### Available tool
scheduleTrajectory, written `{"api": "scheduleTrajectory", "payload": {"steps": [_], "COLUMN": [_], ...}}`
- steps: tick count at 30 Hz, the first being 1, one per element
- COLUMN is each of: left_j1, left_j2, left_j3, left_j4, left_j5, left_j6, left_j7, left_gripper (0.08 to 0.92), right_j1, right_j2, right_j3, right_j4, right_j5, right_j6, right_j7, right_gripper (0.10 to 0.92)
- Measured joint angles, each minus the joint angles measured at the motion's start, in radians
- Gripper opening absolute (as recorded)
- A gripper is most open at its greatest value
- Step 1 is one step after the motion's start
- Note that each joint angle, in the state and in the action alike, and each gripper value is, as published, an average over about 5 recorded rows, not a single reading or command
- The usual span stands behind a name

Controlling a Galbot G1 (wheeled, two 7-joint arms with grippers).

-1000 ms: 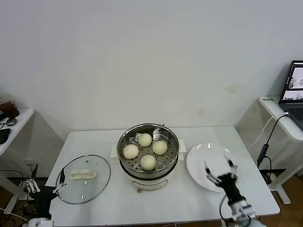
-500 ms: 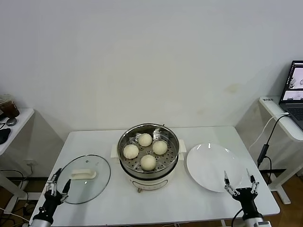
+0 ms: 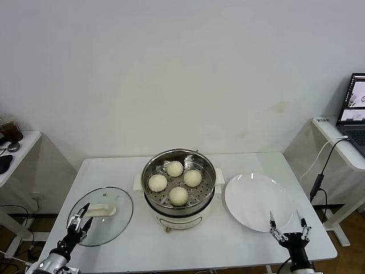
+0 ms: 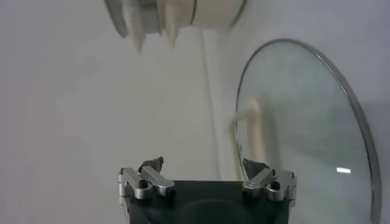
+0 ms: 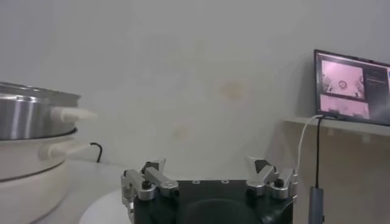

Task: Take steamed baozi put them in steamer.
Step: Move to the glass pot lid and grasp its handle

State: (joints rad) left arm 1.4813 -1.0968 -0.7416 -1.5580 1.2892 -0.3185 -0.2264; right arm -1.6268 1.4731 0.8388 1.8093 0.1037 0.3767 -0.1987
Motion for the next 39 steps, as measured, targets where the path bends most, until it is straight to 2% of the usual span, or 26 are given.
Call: {"api": "scheduleTrajectory", "payload": {"steps": [28, 31, 39], "left_j1": [-0.24, -0.256, -0.278], "left_j2": [0.016, 0.015, 0.008], "left_j3": [0.103, 0.105, 0.108], "left_j4": [0.198, 0.221, 0.26], "left_j5": [0.052, 0.053, 0.044], "left_j6": [0.009, 0.012, 0.014], "left_j7": [0.023, 0.024, 0.02], "left_gripper": [0.815, 0.756, 0.506], "right_j1": [-0.009, -0.009, -0.011], "right_j2": [0.012, 0.014, 0.018], "right_j3": [-0.014, -0.016, -0.023], "right_j4": [0.003, 0.003, 0.005], "right_j5": [-0.006, -0.006, -0.008], "right_j6": [-0.01, -0.01, -0.009], "right_j7": [-0.009, -0.009, -0.011], "right_gripper": [0.823, 0.823, 0.823]}}
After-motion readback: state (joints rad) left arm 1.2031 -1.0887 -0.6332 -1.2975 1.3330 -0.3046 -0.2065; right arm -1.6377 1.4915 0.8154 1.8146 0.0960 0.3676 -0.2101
